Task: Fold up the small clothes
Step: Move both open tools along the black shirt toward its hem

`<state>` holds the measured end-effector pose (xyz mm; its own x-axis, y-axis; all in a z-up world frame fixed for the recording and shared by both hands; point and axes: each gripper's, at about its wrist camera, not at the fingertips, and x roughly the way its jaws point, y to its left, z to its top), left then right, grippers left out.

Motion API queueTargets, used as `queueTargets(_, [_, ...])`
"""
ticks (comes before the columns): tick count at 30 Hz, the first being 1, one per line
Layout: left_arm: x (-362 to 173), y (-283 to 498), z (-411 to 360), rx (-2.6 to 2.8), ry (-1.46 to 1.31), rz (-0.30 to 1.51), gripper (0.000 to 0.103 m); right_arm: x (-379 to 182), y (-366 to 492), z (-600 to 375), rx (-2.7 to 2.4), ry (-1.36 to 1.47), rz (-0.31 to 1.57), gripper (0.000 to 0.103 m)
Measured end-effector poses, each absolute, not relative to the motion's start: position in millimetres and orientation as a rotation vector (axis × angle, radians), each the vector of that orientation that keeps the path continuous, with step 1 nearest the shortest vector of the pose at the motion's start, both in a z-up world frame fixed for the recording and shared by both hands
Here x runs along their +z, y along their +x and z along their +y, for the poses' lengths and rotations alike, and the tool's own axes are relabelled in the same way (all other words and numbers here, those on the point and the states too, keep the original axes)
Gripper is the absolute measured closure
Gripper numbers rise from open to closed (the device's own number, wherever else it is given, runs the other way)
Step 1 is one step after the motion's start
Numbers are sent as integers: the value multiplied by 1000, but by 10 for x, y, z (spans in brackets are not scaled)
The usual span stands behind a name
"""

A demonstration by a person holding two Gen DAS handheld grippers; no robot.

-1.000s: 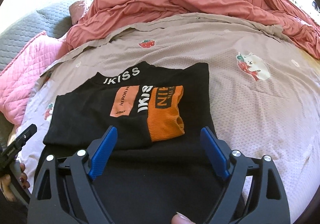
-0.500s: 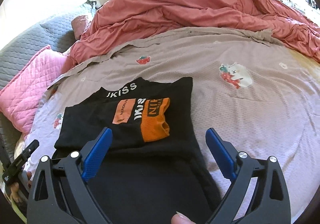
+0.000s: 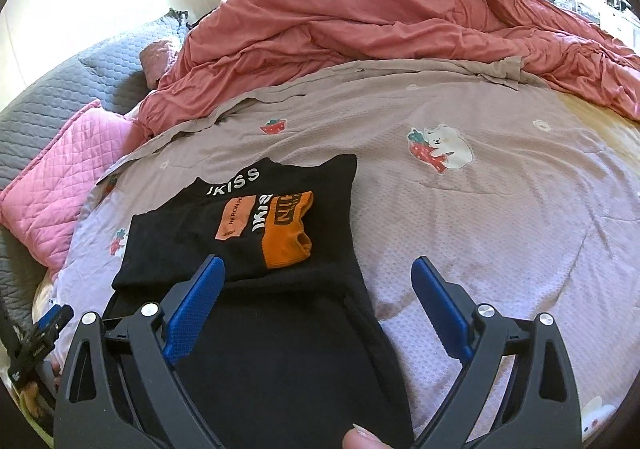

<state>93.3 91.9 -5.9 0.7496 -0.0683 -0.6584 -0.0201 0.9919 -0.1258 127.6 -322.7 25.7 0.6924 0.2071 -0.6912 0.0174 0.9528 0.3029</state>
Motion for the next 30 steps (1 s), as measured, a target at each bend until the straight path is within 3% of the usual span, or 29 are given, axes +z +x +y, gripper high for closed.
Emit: queueTargets(30, [-280, 481, 1199, 10, -152, 917, 10, 8, 734, -3126, 144, 150, 935, 9])
